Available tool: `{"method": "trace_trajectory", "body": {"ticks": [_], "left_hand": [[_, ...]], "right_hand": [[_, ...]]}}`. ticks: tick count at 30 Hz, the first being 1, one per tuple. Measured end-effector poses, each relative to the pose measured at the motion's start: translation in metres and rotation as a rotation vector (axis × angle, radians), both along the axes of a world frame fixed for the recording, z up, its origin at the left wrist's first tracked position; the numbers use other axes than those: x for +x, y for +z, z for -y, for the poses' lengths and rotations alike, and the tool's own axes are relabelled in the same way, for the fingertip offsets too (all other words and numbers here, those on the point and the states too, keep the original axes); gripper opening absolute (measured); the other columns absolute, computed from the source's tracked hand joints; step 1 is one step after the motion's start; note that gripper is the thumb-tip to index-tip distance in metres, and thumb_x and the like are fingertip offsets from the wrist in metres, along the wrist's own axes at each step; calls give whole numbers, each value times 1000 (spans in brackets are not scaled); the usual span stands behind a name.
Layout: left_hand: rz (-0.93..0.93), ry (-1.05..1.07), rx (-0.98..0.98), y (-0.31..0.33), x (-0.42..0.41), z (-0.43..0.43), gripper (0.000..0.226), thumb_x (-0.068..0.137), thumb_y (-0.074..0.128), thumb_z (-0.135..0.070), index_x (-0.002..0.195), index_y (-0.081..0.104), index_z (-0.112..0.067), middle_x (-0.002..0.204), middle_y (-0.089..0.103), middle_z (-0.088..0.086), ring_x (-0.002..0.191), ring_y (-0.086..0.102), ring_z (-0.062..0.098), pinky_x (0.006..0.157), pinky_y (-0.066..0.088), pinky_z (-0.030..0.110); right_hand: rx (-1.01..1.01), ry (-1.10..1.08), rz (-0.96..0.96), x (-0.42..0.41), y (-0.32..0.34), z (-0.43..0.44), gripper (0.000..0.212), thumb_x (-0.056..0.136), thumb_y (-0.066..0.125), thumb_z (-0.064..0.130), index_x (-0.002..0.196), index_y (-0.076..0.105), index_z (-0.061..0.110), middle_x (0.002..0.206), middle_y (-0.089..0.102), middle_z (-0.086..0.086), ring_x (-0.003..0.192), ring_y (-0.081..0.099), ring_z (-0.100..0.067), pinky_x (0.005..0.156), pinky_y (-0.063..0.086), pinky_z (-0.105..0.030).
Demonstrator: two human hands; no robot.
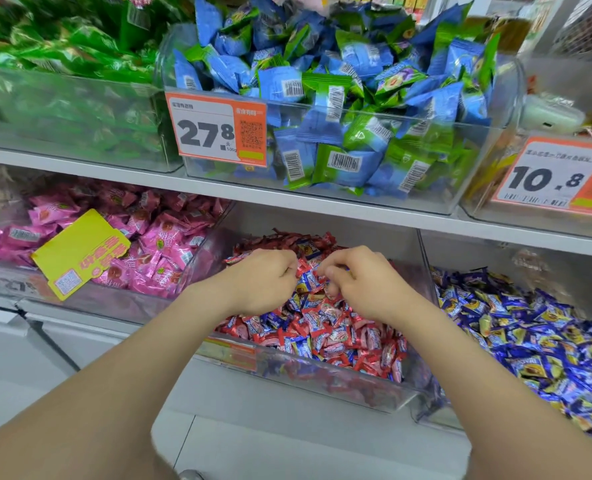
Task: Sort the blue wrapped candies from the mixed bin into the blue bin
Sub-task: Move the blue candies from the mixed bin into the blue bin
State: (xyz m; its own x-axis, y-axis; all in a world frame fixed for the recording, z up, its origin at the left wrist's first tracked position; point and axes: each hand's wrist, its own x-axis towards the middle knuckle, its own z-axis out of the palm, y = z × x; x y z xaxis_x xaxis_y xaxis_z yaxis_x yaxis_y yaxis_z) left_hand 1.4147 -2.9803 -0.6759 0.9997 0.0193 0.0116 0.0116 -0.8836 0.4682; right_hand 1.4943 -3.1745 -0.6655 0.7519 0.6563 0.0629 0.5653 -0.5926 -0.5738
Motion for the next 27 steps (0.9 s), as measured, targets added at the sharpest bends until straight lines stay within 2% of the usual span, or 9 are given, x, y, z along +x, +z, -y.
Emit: {"method": "trace_trajectory", "body": {"ticks": [2,4,6,8,12,16,20,24,27], "left_hand": [[-51,-35,-23,-2,0,-1,12,91,60,-16,94,49,-19,85,49,-3,78,46,19,63,34,33],[-58,-89,57,-9,-1,-6,44,82,73,-20,118,49,-30,97,46,-6,88,46,13,73,41,32],[-42,-123,146,-18,2,-10,67,79,83,-28,132,44,-40,107,43,-6,101,46,15,88,46,36],[-12,-116,149,-26,8,-13,59,78,89,-33,121,50,-39,110,45,-6,107,48,18,93,48,41],[30,-131,162,-28,16,-14,39,80,88,-37,99,55,-30,103,47,-8,99,48,17,89,47,40],[55,-161,138,-25,17,-9,36,83,85,-38,91,54,-22,96,52,-5,90,51,20,82,47,40],[23,-173,99,-27,17,-4,32,86,84,-34,101,56,-25,102,61,-7,94,53,18,82,47,38],[45,-158,117,-21,13,-2,24,99,68,-37,118,60,-24,114,62,-1,109,53,20,96,44,40],[90,-81,-6,-6,4,-10,12,105,57,-33,114,61,-26,98,66,-5,88,58,13,82,47,36]], "right_hand": [[-81,36,48,0,-4,-2,19,105,55,22,99,73,25,71,67,10,54,56,-3,58,52,-26],[-212,57,121,-4,-10,-5,7,98,64,35,101,70,33,88,69,13,79,63,-10,70,52,-33],[-312,72,184,-8,-18,-10,12,90,69,42,101,67,36,97,67,12,94,64,-18,71,46,-34],[-327,75,188,-8,-22,-16,8,89,74,39,92,68,34,93,68,11,91,66,-20,69,46,-33],[-211,85,54,-1,-13,-16,17,90,74,31,76,70,22,73,68,9,71,64,-10,65,52,-32],[-62,-26,-34,5,-1,-8,19,95,63,30,83,54,16,73,62,2,64,56,-15,56,40,-32],[83,-127,-95,19,-5,-10,12,100,57,24,101,63,13,84,70,-9,62,55,-18,57,40,-32],[-14,-147,19,27,-13,-18,32,106,52,31,91,69,8,75,63,-8,74,60,-27,63,43,-37],[-83,-176,225,36,-22,-27,22,105,53,33,111,74,30,110,72,-7,101,67,-36,80,56,-40]]}}
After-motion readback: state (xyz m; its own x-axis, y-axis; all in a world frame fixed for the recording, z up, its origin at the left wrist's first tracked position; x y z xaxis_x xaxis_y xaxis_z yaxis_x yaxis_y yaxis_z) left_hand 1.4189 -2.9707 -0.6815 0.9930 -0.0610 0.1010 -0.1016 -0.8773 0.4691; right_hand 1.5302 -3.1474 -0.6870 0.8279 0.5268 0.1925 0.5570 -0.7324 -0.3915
